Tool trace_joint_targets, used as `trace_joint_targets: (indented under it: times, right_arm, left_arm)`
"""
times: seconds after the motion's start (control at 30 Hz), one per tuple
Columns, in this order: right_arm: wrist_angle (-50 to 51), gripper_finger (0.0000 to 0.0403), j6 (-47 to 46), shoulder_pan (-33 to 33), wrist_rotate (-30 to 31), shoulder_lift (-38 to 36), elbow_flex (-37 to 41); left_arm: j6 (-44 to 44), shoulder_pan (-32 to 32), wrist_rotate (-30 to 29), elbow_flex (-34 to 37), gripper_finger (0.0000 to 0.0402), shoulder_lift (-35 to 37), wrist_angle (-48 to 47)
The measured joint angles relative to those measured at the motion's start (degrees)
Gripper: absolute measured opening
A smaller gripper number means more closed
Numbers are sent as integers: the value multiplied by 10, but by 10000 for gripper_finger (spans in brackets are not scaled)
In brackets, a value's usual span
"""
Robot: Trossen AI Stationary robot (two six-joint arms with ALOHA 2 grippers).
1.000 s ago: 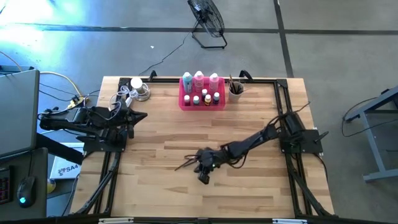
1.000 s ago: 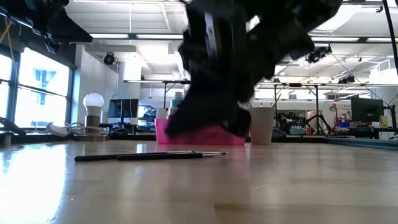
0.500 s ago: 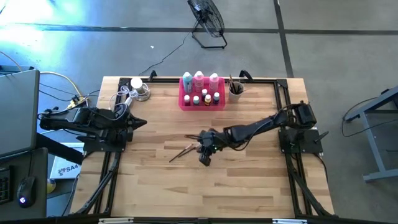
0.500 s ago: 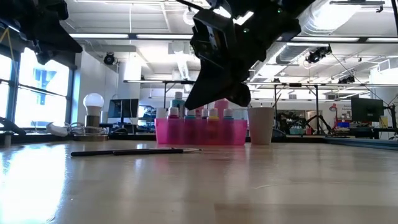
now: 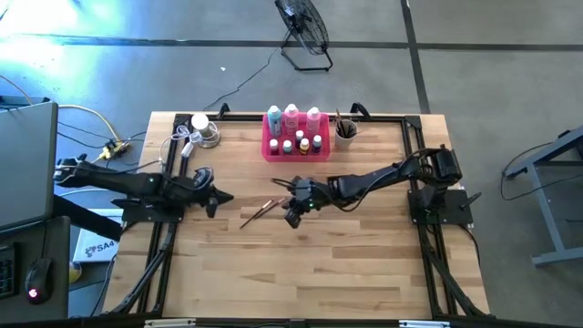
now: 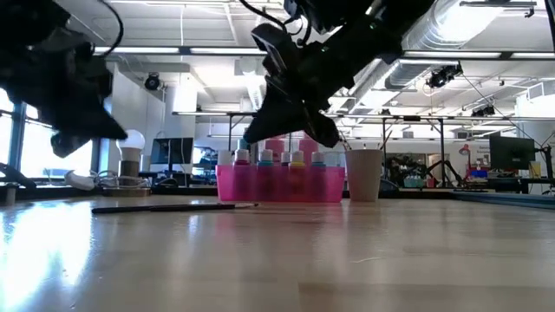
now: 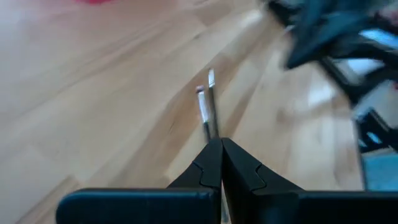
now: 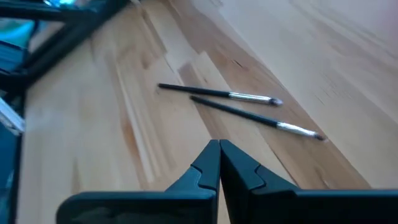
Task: Pick & Place Paint Supplies
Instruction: Move the silver paintbrushes to the middle left of the table, then put the silver paintbrush into the white cup
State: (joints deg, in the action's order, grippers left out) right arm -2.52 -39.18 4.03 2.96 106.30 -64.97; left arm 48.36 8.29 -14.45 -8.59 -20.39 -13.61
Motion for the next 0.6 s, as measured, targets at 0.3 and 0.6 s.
trace_joint_targets:
  times: [0.3,0.6]
  right_arm:
    - [-27,2,3,1,31,-10,0]
    - [-56,2,5,3,89,-29,0]
  left_arm:
    - [48,0,-17,20,0,-71,13]
    - [110,0,-15,21,0,-150,22]
